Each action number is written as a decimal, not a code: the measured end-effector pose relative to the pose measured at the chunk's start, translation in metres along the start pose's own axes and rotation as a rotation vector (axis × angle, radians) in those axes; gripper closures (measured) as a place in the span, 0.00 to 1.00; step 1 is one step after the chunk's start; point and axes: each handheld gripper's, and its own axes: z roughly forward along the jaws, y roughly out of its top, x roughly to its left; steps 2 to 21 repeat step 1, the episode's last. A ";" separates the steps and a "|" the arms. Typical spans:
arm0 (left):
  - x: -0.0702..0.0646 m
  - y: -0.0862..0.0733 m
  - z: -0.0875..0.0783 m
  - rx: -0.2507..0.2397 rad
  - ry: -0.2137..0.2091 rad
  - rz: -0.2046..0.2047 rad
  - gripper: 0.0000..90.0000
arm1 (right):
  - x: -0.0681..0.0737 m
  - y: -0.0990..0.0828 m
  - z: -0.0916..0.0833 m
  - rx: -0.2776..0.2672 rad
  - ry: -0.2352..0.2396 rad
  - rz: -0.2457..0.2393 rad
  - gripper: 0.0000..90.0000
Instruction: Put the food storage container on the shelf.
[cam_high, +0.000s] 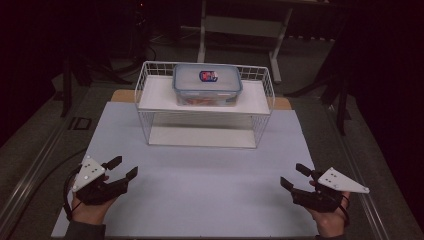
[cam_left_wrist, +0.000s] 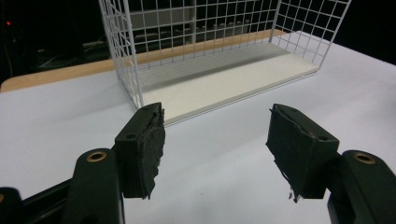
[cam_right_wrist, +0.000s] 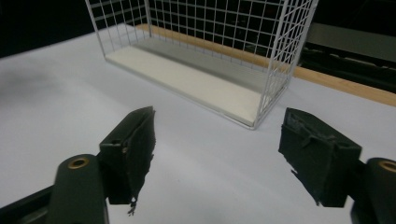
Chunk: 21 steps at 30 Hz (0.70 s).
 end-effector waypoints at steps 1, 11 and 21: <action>0.001 -0.001 0.001 0.005 0.003 0.002 0.40 | 0.001 -0.002 0.002 0.007 -0.009 -0.011 0.25; 0.001 -0.001 0.001 0.005 0.003 0.002 0.40 | 0.001 -0.002 0.002 0.007 -0.009 -0.011 0.25; 0.001 -0.001 0.001 0.005 0.003 0.002 0.40 | 0.001 -0.002 0.002 0.007 -0.009 -0.011 0.25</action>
